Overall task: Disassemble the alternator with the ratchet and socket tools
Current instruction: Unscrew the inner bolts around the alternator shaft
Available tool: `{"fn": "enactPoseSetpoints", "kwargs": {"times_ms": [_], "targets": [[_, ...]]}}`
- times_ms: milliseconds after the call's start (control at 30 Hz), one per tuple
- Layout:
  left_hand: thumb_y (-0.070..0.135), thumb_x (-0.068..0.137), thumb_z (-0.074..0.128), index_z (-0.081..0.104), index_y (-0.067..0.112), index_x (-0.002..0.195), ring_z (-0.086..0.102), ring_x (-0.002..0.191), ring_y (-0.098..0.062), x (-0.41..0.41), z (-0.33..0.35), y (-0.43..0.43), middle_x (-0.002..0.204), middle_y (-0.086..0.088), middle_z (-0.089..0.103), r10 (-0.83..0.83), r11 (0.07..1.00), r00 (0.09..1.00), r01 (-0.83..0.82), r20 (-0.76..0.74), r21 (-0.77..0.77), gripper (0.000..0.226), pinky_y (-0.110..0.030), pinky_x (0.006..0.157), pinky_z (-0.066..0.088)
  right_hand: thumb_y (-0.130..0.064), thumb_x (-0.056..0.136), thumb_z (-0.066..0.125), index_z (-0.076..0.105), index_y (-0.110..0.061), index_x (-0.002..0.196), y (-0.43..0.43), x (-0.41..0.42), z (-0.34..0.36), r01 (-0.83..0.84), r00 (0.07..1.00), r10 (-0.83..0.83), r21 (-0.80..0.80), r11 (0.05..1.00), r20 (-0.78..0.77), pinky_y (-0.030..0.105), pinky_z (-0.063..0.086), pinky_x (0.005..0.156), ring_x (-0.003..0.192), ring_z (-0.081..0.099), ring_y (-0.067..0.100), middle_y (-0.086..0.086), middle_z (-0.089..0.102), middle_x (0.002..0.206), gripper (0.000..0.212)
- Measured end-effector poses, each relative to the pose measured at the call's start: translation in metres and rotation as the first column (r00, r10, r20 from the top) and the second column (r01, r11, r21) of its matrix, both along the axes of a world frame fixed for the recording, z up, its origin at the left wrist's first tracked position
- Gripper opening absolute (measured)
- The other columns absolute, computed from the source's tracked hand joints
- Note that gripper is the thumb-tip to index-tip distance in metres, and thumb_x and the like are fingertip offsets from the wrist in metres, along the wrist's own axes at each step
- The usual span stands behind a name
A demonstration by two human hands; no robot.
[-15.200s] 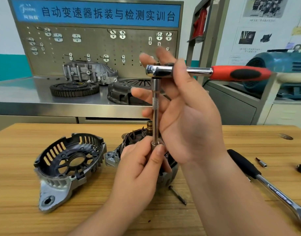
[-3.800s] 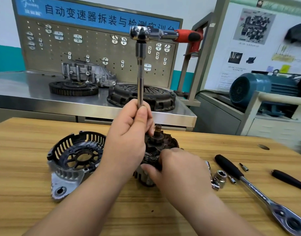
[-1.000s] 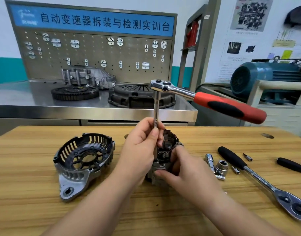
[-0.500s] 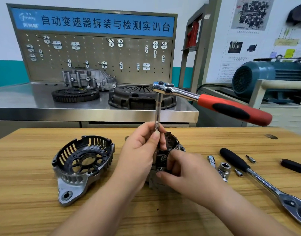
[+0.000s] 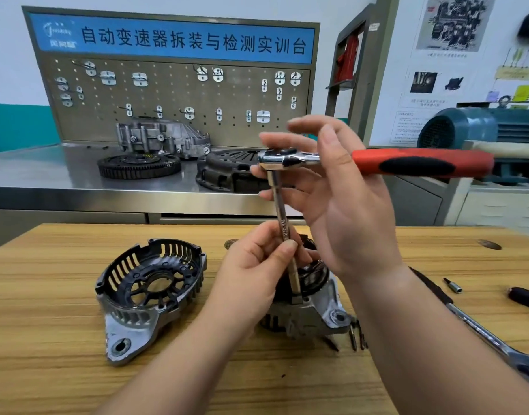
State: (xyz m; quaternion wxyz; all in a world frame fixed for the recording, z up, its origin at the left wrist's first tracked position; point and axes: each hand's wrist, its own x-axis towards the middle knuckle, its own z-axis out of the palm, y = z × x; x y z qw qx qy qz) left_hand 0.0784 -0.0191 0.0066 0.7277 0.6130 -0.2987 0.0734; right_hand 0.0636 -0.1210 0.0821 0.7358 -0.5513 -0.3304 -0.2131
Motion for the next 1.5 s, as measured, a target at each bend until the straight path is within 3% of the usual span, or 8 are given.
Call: {"fn": "enactPoseSetpoints", "kwargs": {"times_ms": [233, 400, 600, 733, 1100, 1300, 1400, 1500], "targets": [[0.008, 0.092, 0.059, 0.064, 0.041, 0.094, 0.063, 0.087, 0.004, -0.005, 0.006, 0.003, 0.089, 0.02, 0.07, 0.187, 0.919, 0.949, -0.26, 0.253, 0.296, 0.033, -0.017, 0.077, 0.051, -0.024, 0.096, 0.04, 0.058, -0.01, 0.075, 0.01, 0.006, -0.004, 0.083, 0.993, -0.092, 0.102, 0.991, 0.077, 0.026, 0.036, 0.04, 0.054, 0.051, 0.022, 0.009, 0.058, 0.072, 0.031], [0.021, 0.088, 0.052, 0.065, 0.026, 0.112, 0.055, 0.095, 0.001, -0.007, -0.001, -0.001, 0.098, 0.016, 0.067, 0.181, 0.745, 0.816, -0.478, 0.55, 0.465, 0.028, -0.01, 0.081, 0.039, -0.032, 0.099, 0.038, 0.062, -0.014, 0.073, 0.002, 0.012, -0.007, 0.226, 0.97, -0.24, 0.217, 0.95, 0.04, 0.024, 0.031, 0.039, 0.048, 0.046, 0.021, 0.007, 0.061, 0.066, 0.039], [0.013, 0.088, 0.059, 0.067, 0.012, 0.111, 0.057, 0.104, -0.012, 0.0, -0.02, 0.001, 0.107, 0.002, 0.068, 0.146, 0.637, 0.666, -0.629, 0.731, 0.446, 0.024, -0.021, 0.096, 0.04, -0.04, 0.102, 0.036, 0.064, -0.014, 0.085, -0.021, 0.028, -0.003, 0.262, 0.965, -0.247, 0.307, 0.915, -0.088, 0.02, 0.03, 0.042, 0.047, 0.047, 0.018, 0.008, 0.068, 0.068, 0.043], [0.028, 0.088, 0.057, 0.071, 0.014, 0.104, 0.054, 0.108, -0.019, 0.003, -0.033, -0.001, 0.111, 0.0, 0.067, 0.188, 0.493, 0.496, -0.794, 0.848, 0.355, 0.026, -0.033, 0.095, 0.041, -0.045, 0.102, 0.039, 0.065, -0.013, 0.081, -0.034, 0.04, 0.001, 0.281, 0.956, -0.223, 0.368, 0.886, -0.192, 0.019, 0.026, 0.041, 0.042, 0.041, 0.016, 0.006, 0.061, 0.058, 0.046], [0.039, 0.084, 0.054, 0.065, 0.021, 0.113, 0.049, 0.114, -0.014, 0.008, -0.024, 0.012, 0.116, 0.006, 0.062, 0.173, 0.521, 0.587, -0.736, 0.791, 0.432, 0.036, -0.031, 0.101, 0.032, -0.059, 0.096, 0.041, 0.073, -0.021, 0.064, -0.041, 0.052, 0.014, 0.295, 0.919, -0.161, 0.359, 0.885, -0.359, 0.019, 0.023, 0.042, 0.038, 0.036, 0.013, 0.005, 0.053, 0.052, 0.059], [0.054, 0.083, 0.05, 0.064, 0.025, 0.114, 0.048, 0.118, -0.015, 0.006, -0.026, 0.005, 0.121, 0.007, 0.061, 0.143, 0.441, 0.609, -0.745, 0.78, 0.501, 0.045, -0.038, 0.102, 0.035, -0.063, 0.094, 0.042, 0.072, -0.019, 0.068, -0.049, 0.037, 0.018, 0.294, 0.892, -0.11, 0.378, 0.878, -0.438, 0.018, 0.022, 0.04, 0.039, 0.034, 0.01, 0.001, 0.048, 0.05, 0.059], [0.058, 0.08, 0.049, 0.064, 0.026, 0.117, 0.049, 0.125, -0.019, 0.009, -0.032, 0.004, 0.127, 0.007, 0.061, 0.095, 0.372, 0.604, -0.759, 0.791, 0.535, 0.052, -0.043, 0.104, 0.034, -0.06, 0.095, 0.043, 0.074, -0.019, 0.076, -0.045, 0.028, 0.015, 0.251, 0.915, -0.098, 0.362, 0.898, -0.391, 0.019, 0.02, 0.04, 0.042, 0.033, 0.008, -0.001, 0.046, 0.053, 0.054], [0.057, 0.079, 0.052, 0.065, 0.025, 0.117, 0.048, 0.126, -0.02, 0.014, -0.036, 0.007, 0.126, 0.007, 0.062, 0.079, 0.406, 0.588, -0.756, 0.805, 0.513, 0.051, -0.043, 0.104, 0.035, -0.048, 0.099, 0.043, 0.063, -0.016, 0.083, -0.041, 0.022, 0.007, 0.219, 0.958, -0.145, 0.303, 0.927, -0.248, 0.02, 0.019, 0.041, 0.045, 0.029, 0.009, -0.001, 0.04, 0.057, 0.041]]}}
